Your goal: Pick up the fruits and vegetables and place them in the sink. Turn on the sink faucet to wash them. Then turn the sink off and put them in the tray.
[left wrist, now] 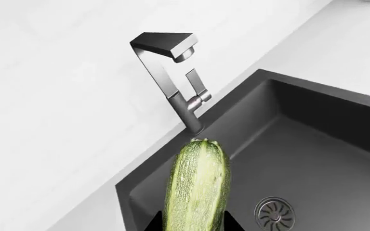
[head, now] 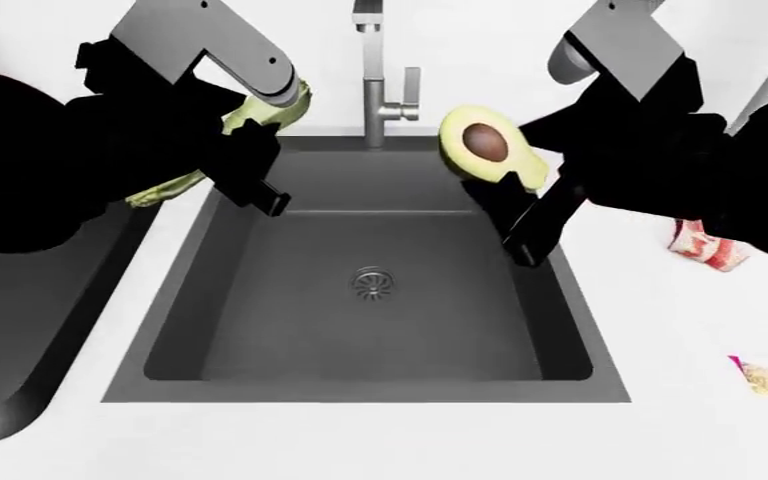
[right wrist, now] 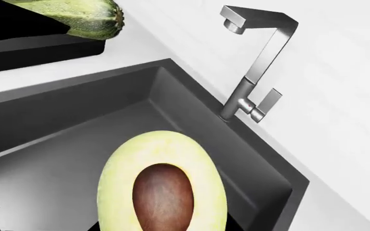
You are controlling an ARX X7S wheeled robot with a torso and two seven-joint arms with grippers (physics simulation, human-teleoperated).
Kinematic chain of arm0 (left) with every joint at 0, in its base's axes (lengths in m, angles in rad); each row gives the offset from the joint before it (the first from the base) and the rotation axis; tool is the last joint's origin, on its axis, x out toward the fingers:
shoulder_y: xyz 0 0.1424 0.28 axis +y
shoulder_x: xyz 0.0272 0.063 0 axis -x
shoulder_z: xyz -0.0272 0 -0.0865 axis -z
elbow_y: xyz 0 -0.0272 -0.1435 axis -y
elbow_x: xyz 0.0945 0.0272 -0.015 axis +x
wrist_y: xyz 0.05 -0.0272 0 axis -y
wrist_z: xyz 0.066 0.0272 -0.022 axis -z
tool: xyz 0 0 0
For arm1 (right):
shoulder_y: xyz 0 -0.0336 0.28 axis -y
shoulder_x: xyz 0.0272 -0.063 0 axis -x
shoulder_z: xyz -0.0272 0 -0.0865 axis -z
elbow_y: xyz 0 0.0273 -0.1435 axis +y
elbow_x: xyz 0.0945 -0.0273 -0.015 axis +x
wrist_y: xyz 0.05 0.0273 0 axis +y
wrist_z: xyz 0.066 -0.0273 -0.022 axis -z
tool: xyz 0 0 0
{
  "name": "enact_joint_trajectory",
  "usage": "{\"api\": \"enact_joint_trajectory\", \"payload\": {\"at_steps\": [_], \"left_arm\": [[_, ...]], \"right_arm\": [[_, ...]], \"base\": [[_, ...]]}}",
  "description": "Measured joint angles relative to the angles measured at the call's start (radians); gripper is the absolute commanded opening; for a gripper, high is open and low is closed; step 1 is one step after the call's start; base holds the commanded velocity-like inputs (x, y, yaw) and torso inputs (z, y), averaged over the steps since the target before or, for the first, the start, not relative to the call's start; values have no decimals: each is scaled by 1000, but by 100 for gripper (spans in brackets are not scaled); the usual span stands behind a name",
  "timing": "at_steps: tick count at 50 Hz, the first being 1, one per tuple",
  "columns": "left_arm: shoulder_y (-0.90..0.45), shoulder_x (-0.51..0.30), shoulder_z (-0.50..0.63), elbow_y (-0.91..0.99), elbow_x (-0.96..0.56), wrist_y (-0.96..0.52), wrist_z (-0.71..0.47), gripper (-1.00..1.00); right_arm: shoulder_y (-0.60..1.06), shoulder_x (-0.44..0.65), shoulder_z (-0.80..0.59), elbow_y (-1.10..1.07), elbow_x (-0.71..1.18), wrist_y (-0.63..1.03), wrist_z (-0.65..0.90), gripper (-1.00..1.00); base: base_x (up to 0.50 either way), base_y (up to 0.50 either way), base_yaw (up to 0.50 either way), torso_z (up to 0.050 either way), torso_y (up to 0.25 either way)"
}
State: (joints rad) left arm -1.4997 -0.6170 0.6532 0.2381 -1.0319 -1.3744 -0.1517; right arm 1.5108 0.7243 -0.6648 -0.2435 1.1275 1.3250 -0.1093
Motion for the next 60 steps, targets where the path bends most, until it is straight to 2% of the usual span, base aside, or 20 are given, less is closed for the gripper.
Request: {"api": "enact_joint_trajectory", "payload": {"at_steps": [22,42,60], "left_arm": [[-6,-2,58,-10,15,2,16,-100],[3,12,113,-16,23,12,30,-100],[66,98,219,-90,93,109,66,-100]], "right_arm": [[2,-8,-24,8,3,2,-1,-100],[11,-23,-47,25,4,11,9,-100],[12,-7,-45,25,9,-1,14,-100]], "base": [[485,0,0,0,1],[107,0,0,0,0],[20,0,1,0,1]]}}
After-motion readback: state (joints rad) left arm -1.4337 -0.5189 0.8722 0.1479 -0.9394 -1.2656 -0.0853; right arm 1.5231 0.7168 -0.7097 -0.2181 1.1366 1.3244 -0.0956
